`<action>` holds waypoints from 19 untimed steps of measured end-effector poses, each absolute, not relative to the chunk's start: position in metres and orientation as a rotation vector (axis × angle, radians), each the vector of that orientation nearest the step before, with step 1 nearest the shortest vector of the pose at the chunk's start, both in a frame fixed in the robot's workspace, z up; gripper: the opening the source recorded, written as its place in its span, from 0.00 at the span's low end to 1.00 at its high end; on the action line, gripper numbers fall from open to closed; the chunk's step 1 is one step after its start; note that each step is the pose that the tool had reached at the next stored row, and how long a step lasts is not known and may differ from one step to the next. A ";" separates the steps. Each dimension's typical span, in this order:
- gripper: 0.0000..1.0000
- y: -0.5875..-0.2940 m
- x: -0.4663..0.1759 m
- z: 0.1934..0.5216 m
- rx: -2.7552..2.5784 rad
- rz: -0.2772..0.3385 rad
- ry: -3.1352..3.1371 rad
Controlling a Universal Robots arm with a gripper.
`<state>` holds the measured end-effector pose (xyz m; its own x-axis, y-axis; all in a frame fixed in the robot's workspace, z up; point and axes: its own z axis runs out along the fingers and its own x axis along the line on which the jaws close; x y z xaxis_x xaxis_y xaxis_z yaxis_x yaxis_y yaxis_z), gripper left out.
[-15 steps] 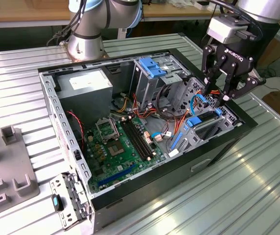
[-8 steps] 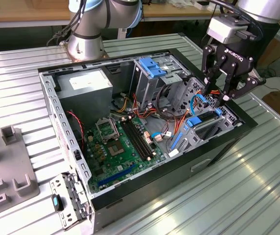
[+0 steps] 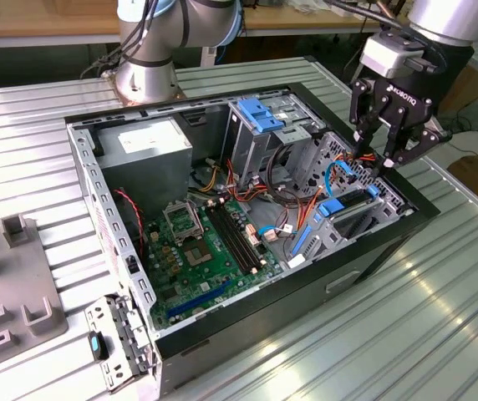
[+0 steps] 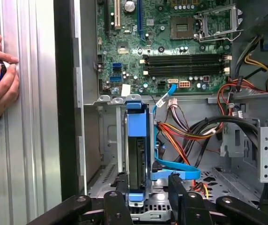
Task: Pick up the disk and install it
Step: 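Insert the first disk wire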
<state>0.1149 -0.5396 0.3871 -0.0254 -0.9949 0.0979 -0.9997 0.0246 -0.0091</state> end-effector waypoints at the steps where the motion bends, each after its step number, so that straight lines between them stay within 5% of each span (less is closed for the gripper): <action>1: 0.47 -0.539 0.115 0.384 2.147 0.115 -2.202; 19: 0.47 -0.538 0.115 0.371 2.148 0.114 -2.203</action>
